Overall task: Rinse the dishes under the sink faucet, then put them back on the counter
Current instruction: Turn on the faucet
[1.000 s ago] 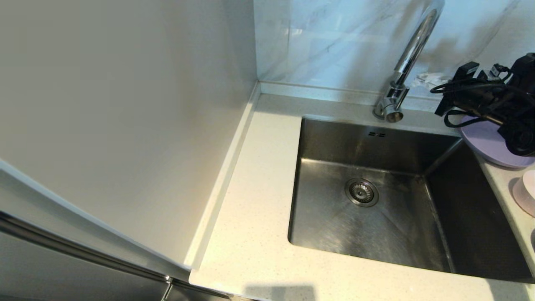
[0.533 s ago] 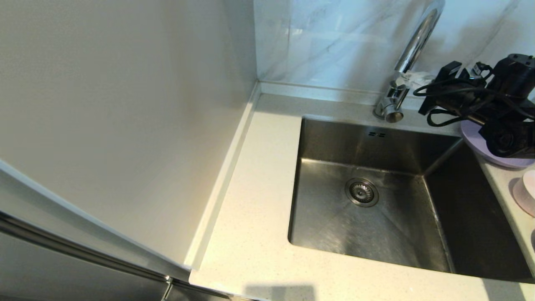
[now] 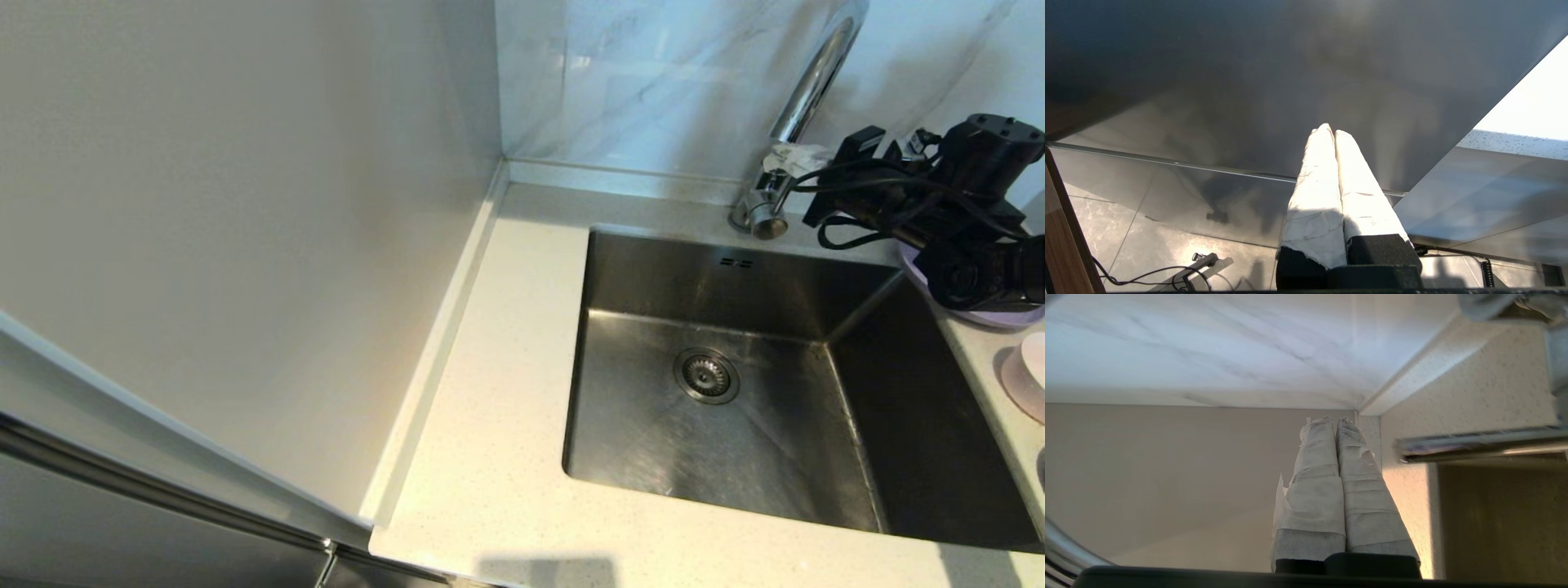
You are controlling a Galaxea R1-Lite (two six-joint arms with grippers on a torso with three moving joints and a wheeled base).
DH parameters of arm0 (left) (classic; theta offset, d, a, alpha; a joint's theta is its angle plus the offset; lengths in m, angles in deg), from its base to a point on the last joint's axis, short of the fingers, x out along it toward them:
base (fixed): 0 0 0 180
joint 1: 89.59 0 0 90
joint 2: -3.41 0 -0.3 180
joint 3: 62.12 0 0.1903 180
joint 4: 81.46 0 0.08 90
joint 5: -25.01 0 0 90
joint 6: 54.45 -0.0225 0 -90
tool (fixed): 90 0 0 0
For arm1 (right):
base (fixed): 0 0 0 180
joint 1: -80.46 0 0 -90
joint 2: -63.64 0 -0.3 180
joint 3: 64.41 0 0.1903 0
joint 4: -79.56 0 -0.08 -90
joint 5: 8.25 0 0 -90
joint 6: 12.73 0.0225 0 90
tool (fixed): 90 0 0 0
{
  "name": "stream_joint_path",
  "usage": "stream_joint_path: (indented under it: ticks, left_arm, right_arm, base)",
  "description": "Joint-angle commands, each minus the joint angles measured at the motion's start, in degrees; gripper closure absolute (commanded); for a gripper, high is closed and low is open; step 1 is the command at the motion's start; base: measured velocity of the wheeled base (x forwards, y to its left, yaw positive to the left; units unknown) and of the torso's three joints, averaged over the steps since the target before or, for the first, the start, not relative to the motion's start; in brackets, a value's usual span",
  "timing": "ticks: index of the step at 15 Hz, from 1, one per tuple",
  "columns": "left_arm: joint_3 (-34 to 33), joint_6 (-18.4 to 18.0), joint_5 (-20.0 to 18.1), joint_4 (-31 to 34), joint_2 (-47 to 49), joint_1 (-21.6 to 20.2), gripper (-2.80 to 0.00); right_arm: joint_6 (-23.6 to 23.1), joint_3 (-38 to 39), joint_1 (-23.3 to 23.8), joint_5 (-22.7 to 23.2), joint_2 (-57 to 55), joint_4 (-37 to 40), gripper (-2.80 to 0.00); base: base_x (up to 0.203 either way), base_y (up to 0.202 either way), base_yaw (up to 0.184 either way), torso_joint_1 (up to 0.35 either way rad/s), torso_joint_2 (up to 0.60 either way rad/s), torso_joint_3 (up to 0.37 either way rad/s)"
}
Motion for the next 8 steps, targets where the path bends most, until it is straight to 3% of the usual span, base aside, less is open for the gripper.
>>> stream_joint_path:
  ticks: [1,3,8]
  left_arm:
    - [0.0,0.0,-0.05,0.0,0.0,-0.02,0.0]
    - [0.0,0.0,0.03,0.0,0.0,-0.02,0.0]
    - [0.0,0.0,0.03,0.0,0.0,-0.02,0.0]
  right_arm:
    - [1.19,-0.23,0.5,-0.25,0.93,-0.29,0.0]
    - [4.19,-0.43,0.58,-0.85,0.75,-0.29,0.0]
    - [4.04,-3.51,0.67,-3.93,-4.5,-0.22,0.0]
  base:
    - [0.0,0.0,0.0,0.0,0.0,0.0]
    - [0.0,0.0,0.0,0.0,0.0,0.0]
    - [0.0,0.0,0.0,0.0,0.0,0.0]
